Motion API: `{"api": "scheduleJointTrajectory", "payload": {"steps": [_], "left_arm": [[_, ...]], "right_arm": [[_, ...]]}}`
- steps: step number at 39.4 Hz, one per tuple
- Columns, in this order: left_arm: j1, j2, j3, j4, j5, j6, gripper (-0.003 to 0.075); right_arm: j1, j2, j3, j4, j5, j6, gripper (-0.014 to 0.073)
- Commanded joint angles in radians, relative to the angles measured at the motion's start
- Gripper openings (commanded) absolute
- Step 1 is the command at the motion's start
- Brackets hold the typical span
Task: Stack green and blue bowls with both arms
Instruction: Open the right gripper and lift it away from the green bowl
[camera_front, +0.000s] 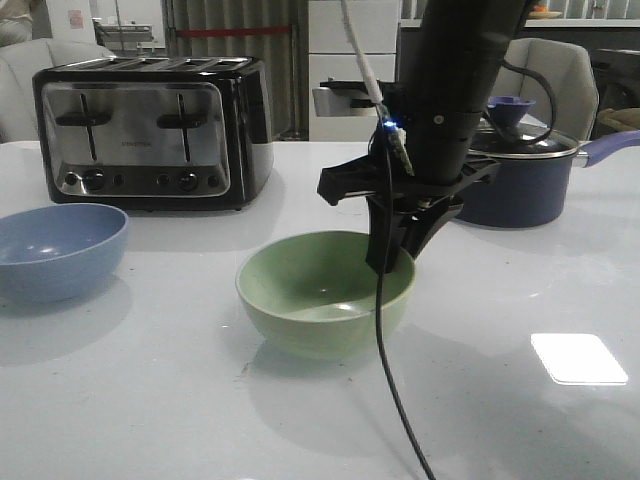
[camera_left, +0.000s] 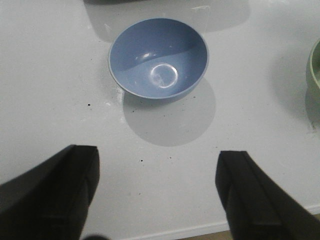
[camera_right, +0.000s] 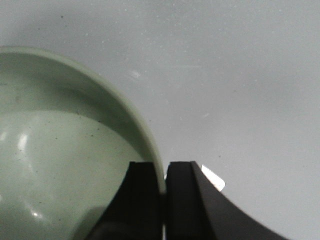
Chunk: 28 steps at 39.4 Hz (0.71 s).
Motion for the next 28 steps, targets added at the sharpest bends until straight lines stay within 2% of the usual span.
{"api": "scheduleJointTrajectory", "payload": {"steps": [1, 8, 11, 19, 28], "left_arm": [[-0.006, -0.002, -0.032, -0.001, -0.062, 0.0, 0.0528], [-0.006, -0.002, -0.032, -0.001, -0.066, 0.0, 0.0528], [-0.006, -0.002, -0.032, -0.001, -0.066, 0.0, 0.0528], [-0.006, -0.002, -0.032, -0.001, -0.066, 0.0, 0.0528], [-0.006, -0.002, -0.032, -0.001, -0.066, 0.0, 0.0528]], "right_arm": [[-0.002, -0.056, -0.035, 0.003, -0.034, -0.007, 0.0178], [-0.002, -0.056, -0.035, -0.018, -0.063, -0.007, 0.0346], [-0.002, -0.06, -0.035, -0.018, -0.062, -0.007, 0.0388], [-0.002, -0.148, -0.021, -0.009, -0.058, -0.007, 0.0394], [0.036, -0.419, 0.163, -0.002, -0.209, -0.056, 0.0394]]}}
